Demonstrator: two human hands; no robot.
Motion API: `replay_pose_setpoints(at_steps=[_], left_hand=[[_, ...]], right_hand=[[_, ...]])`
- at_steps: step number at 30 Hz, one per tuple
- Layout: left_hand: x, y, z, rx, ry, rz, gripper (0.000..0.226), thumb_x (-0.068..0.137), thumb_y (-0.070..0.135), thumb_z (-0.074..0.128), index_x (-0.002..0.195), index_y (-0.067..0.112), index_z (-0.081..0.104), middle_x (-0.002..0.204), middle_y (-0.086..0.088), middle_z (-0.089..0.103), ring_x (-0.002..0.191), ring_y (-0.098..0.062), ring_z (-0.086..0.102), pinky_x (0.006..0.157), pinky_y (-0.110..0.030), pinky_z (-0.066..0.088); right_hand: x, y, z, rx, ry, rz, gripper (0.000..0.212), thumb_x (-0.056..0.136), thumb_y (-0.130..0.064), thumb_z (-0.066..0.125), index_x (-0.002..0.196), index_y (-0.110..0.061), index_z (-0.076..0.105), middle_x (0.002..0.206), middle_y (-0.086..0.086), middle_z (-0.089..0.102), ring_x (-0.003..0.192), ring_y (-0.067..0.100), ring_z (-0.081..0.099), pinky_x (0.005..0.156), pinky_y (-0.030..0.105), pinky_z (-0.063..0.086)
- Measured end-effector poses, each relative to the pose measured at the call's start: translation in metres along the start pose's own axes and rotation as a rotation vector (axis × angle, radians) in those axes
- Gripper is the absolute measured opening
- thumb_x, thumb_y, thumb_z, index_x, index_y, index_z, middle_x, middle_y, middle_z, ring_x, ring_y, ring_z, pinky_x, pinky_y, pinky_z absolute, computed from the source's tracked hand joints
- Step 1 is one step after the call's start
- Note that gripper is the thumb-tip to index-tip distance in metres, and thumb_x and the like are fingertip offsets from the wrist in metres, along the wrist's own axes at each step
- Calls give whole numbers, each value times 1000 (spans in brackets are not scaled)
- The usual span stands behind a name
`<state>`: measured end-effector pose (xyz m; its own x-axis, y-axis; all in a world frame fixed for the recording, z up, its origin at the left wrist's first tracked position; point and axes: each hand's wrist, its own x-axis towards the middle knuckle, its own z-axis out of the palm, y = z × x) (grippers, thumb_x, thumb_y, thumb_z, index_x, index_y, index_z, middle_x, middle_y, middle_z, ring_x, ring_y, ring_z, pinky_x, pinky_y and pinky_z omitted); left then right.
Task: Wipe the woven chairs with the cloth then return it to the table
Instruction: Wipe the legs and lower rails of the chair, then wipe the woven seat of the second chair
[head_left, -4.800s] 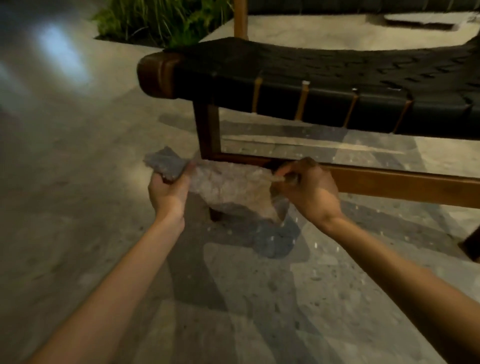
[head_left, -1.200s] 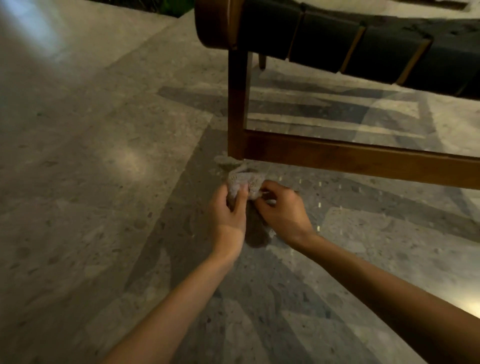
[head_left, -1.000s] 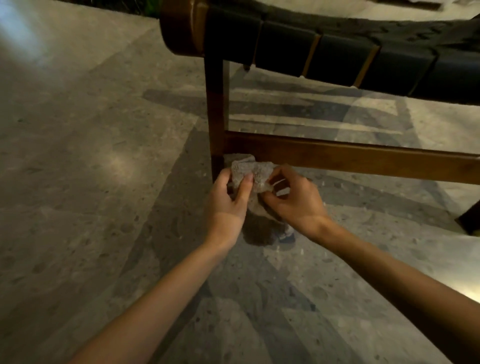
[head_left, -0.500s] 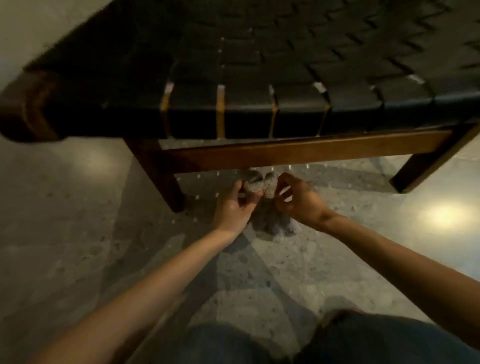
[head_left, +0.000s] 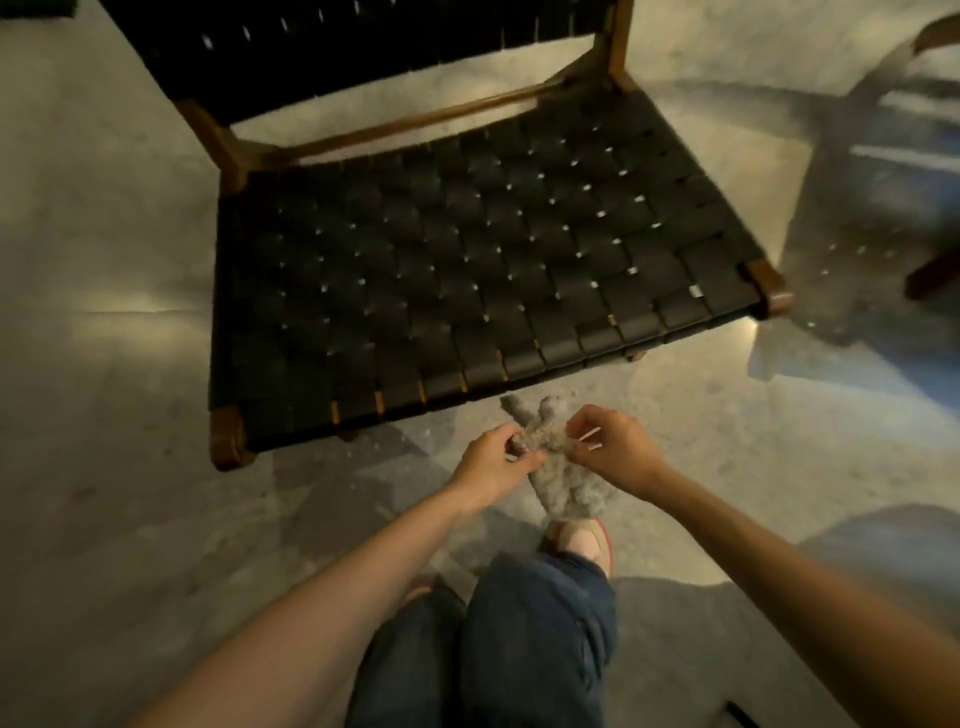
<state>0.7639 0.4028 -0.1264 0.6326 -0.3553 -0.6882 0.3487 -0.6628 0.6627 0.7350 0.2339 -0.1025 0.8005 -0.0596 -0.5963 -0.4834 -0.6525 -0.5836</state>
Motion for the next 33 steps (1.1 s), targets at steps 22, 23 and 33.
replay_pose_setpoints(at_steps=[22,23,33], left_hand=[[-188,429,17,280,-141,581,19,86,22,68,102,21,57,94,8,65,91,-3,62,75,-16,51],[-189,442,24,302,-139,584,19,86,23,68,101,19,57,94,6,66,89,-6,63,75,-20,52],[-153,547,79,590,-105,706,17,87,32,65,89,24,50,92,6,59,83,-9,58,67,-23,49]], right_hand=[[-281,-54,-353,235,325,-15,46,82,-7,67,120,-26,49,101,0,59,86,15,63,74,33,58],[-285,-47,-365,227,328,-14,41,82,-8,68,117,-21,52,102,1,60,87,17,63,76,36,57],[-290,20,-465,171,384,-25,38,73,-37,79,102,-23,58,84,-15,57,77,4,60,58,12,48]])
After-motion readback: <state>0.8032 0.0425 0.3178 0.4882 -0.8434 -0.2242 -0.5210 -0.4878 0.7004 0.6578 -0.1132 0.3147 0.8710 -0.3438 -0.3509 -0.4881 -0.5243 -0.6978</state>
